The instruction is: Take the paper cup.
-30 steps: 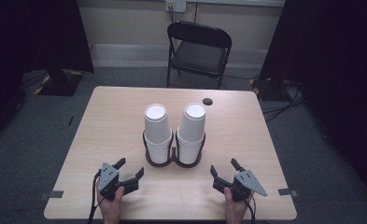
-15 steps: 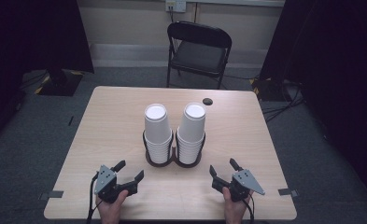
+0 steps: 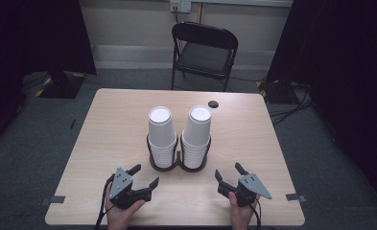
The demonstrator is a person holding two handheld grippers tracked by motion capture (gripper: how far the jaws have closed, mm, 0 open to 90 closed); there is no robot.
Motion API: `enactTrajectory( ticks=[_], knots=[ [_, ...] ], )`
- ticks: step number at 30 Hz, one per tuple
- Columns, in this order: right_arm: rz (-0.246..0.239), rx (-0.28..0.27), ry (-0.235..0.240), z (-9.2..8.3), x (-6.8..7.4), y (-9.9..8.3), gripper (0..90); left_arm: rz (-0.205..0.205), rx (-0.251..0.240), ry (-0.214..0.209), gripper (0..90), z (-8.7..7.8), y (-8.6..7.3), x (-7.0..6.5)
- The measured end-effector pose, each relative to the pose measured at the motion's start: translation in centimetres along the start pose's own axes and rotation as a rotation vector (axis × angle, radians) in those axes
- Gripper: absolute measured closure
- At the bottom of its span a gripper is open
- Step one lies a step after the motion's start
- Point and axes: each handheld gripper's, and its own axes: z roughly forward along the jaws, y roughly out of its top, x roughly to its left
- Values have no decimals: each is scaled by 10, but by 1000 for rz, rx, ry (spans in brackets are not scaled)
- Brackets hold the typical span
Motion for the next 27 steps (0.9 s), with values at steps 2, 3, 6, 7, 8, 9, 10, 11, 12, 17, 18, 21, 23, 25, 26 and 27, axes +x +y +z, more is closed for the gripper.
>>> enactTrajectory(
  ticks=[2, 3, 6, 7, 8, 9, 10, 11, 12, 17, 18, 21, 23, 25, 26, 27],
  knots=[
    [1, 1, -1, 0, 0, 0, 190, 15, 0, -13, 204, 0, 3, -3],
    [-1, 2, -1, 0, 0, 0, 190, 16, 0, -20, 204, -1, 5, -5],
    [-3, 3, -2, 0, 0, 0, 190, 34, -10, -36, 204, 0, 9, -8],
    [-2, 4, -1, 0, 0, 0, 191, 34, -14, -39, 204, 0, 10, -9],
    [0, 4, 0, 0, 0, 0, 191, 36, -17, -43, 204, 0, 11, -10],
    [0, 1, -1, 0, 0, 0, 191, 39, -20, -50, 204, 0, 12, -11],
    [0, 1, -1, 0, 0, 0, 192, 41, -30, -53, 204, 1, 15, -13],
    [0, 1, -1, 0, 0, 0, 192, 41, -30, -53, 204, 1, 15, -13],
    [0, 2, -1, 0, 0, 0, 192, 43, -32, -58, 204, 1, 16, -14],
    [-1, 4, 1, 0, 0, 0, 192, 54, -40, -83, 211, 3, 22, -21],
    [-1, 4, 0, 0, 0, 0, 193, 65, -41, -101, 212, 5, 26, -23],
    [-1, 4, 0, 0, 0, 0, 194, 76, -45, -110, 215, 6, 29, -27],
    [0, 5, 0, 1, 0, 0, 196, 82, -48, -127, 215, 8, 33, -30],
    [1, 6, 1, 0, 0, 0, 196, 95, -47, -139, 222, 9, 37, -34],
    [2, 5, 1, 1, 0, 0, 196, 103, -45, -142, 242, 10, 38, -36],
    [2, 5, 1, 1, 0, 0, 196, 111, -41, -139, 248, 11, 40, -38]
  ],
)
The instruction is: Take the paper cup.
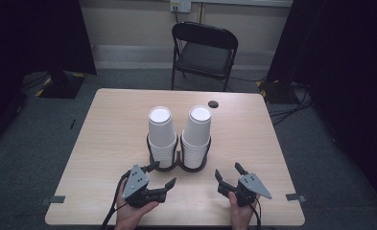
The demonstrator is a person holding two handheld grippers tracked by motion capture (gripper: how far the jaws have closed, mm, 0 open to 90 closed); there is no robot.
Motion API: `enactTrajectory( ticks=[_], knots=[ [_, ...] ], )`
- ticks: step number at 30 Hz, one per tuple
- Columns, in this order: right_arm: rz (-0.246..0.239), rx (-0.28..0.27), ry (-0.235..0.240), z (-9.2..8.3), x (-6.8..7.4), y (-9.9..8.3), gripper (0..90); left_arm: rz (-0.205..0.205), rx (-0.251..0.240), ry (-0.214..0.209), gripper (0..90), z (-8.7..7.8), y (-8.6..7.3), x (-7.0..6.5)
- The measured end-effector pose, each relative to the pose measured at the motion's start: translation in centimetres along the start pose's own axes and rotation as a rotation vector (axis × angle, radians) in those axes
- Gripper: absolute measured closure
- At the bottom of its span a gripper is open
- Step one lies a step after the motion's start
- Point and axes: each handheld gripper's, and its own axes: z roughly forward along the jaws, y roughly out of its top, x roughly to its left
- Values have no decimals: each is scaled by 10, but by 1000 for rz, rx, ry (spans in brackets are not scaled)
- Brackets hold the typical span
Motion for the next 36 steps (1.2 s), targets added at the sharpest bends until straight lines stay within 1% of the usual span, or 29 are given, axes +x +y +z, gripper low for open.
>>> enactTrajectory(
  ticks=[5, 6, 7, 8, 9, 10, 11, 14, 16, 20, 21, 26, 28, 29, 30, 33, 34, 36],
  knots=[
    [-7, 0, 3, 0, 0, 0, 197, 29, -2, -27, 246, 5, 10, -6],
    [-7, -1, 1, 0, 1, 0, 196, 28, -1, -30, 246, 6, 12, -7],
    [-5, 0, 3, 0, 0, 0, 197, 27, -1, -46, 259, 9, 15, -8],
    [-5, 0, 3, 0, 0, 0, 197, 27, -1, -46, 283, 9, 15, -8],
    [-4, -1, 3, 0, 0, 0, 197, 32, 6, -44, 283, 11, 18, -9],
    [-4, -1, 3, 0, 0, 0, 197, 31, 7, -41, 302, 12, 19, -8],
    [-4, 1, 4, 0, 0, 0, 198, 24, 8, -37, 302, 14, 21, -8],
    [-10, 7, 5, 1, 1, 0, 198, 20, 15, -39, 299, 19, 26, -5],
    [-8, 6, 5, 1, 0, 0, 198, 19, 11, -45, 290, 21, 30, -5],
    [-6, 5, 6, 0, 0, 0, 199, 35, 2, -54, 264, 23, 39, -4],
    [-7, 6, 5, 1, 0, 0, 199, 35, -4, -67, 254, 24, 42, -4],
    [-4, 3, 6, 0, 0, 0, 199, 38, -2, -77, 230, 27, 51, -3],
    [-5, 3, 6, 0, 0, 0, 199, 32, 0, -85, 229, 30, 55, -3],
    [-5, 3, 6, 0, 0, 0, 199, 32, 0, -85, 229, 30, 55, -3],
    [-5, 3, 7, 0, 0, 0, 199, 40, 2, -85, 229, 31, 57, -3],
    [-4, 2, 3, 0, 0, 0, 200, 62, 9, -66, 227, 34, 61, -5],
    [-4, 3, 2, 0, 0, 0, 200, 67, 21, -59, 227, 36, 64, -6],
    [-4, 3, 1, 0, 0, 0, 200, 72, 23, -59, 226, 37, 66, -7]
  ],
)
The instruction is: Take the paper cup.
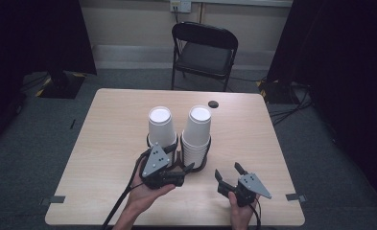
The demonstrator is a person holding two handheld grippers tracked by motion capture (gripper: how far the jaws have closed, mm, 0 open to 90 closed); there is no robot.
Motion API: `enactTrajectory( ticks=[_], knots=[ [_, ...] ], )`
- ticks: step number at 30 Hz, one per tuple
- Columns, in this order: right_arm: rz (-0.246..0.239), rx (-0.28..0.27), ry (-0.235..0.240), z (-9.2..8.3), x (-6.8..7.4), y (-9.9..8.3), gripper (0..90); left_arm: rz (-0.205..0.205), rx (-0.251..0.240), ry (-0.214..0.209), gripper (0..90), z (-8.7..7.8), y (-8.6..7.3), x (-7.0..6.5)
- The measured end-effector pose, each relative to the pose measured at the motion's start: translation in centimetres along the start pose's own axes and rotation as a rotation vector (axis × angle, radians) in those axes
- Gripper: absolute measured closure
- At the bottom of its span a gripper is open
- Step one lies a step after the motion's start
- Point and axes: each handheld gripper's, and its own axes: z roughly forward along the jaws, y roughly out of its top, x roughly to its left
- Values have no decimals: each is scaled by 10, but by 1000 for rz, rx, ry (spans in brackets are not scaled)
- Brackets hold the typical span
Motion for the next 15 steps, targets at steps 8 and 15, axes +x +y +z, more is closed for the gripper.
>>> enactTrajectory(
  ticks=[8, 15],
  knots=[
    [0, -1, 2, 0, 0, 0, 201, -5, 35, -14, 209, 8, 20, 2],
    [1, -3, 5, 0, 0, 0, 201, 4, 52, 21, 215, 12, 35, 5]
  ],
)
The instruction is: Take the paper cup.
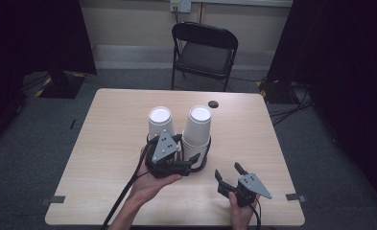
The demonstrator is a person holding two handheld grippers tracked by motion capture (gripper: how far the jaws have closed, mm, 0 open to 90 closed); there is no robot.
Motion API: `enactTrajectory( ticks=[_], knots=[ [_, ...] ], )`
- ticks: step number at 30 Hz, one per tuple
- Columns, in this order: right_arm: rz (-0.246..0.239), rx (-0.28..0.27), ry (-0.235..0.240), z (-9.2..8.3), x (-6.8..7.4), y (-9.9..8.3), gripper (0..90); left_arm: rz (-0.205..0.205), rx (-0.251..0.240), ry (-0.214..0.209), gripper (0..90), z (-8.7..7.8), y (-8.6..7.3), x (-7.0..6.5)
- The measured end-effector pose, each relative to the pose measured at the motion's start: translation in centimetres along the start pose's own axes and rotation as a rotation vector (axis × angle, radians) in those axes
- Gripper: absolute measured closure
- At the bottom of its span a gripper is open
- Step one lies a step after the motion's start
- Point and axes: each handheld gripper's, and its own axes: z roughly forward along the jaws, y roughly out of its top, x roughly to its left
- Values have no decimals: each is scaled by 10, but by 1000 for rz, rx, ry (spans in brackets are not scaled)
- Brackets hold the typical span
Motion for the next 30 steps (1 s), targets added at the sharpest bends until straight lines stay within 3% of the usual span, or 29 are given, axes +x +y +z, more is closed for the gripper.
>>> enactTrajectory(
  ticks=[9, 21, 30],
  knots=[
    [0, 2, -2, 0, 0, 0, 201, -1, 7, -7, 177, 3, 19, 9],
    [7, 1, 0, 0, 0, 0, 203, 16, 23, -75, 155, 12, 42, 17],
    [4, 1, 4, 0, -1, 0, 203, 43, 43, -63, 156, 18, 56, 19]
  ],
)
